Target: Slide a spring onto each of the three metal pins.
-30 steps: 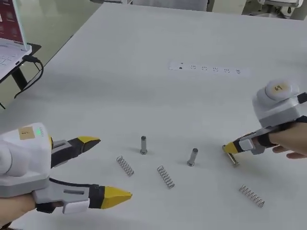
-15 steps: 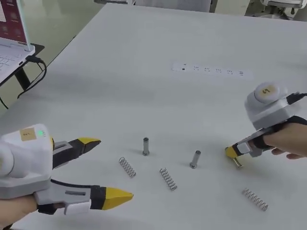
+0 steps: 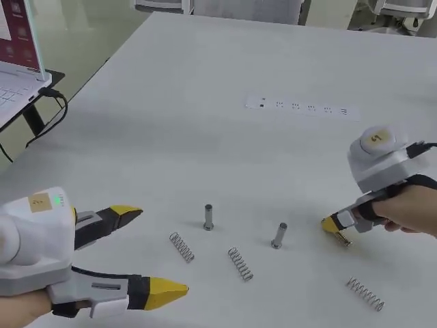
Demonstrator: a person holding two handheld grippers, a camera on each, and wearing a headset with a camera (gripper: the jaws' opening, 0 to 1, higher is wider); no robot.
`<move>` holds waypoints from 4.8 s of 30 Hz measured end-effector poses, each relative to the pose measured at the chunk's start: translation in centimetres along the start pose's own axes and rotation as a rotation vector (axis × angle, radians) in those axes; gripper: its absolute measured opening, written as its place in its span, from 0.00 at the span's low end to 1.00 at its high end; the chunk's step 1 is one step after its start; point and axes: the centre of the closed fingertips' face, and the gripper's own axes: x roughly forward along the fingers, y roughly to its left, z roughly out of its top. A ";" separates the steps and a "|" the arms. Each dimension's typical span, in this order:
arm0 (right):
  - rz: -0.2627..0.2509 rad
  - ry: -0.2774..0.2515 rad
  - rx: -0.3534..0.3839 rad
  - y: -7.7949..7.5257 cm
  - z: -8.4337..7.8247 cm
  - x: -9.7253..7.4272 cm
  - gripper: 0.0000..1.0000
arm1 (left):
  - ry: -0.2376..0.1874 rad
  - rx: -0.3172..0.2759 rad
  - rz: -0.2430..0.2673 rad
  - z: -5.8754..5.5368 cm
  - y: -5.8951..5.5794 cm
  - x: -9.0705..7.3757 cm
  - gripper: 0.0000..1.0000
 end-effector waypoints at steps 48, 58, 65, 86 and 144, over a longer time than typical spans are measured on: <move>-0.016 -0.338 0.057 -0.3 -1.4 -4.5 0.04 | -0.018 0.021 0.003 0.8 -0.7 0.5 0.83; -0.029 -0.366 0.028 -0.1 -1.0 -5.1 0.04 | -0.025 0.022 0.008 1.1 -0.8 0.6 0.82; -0.038 -0.380 -0.002 0.0 -1.6 -5.1 0.05 | -0.025 0.019 0.009 1.0 -0.8 0.6 0.82; -0.076 -0.370 -0.114 0.5 -2.7 -5.3 0.05 | -0.029 0.020 0.005 0.8 -0.9 0.5 0.82; -0.049 -0.361 -0.127 1.0 -3.9 -5.4 0.36 | -0.024 0.028 -0.004 1.1 -1.1 0.3 0.85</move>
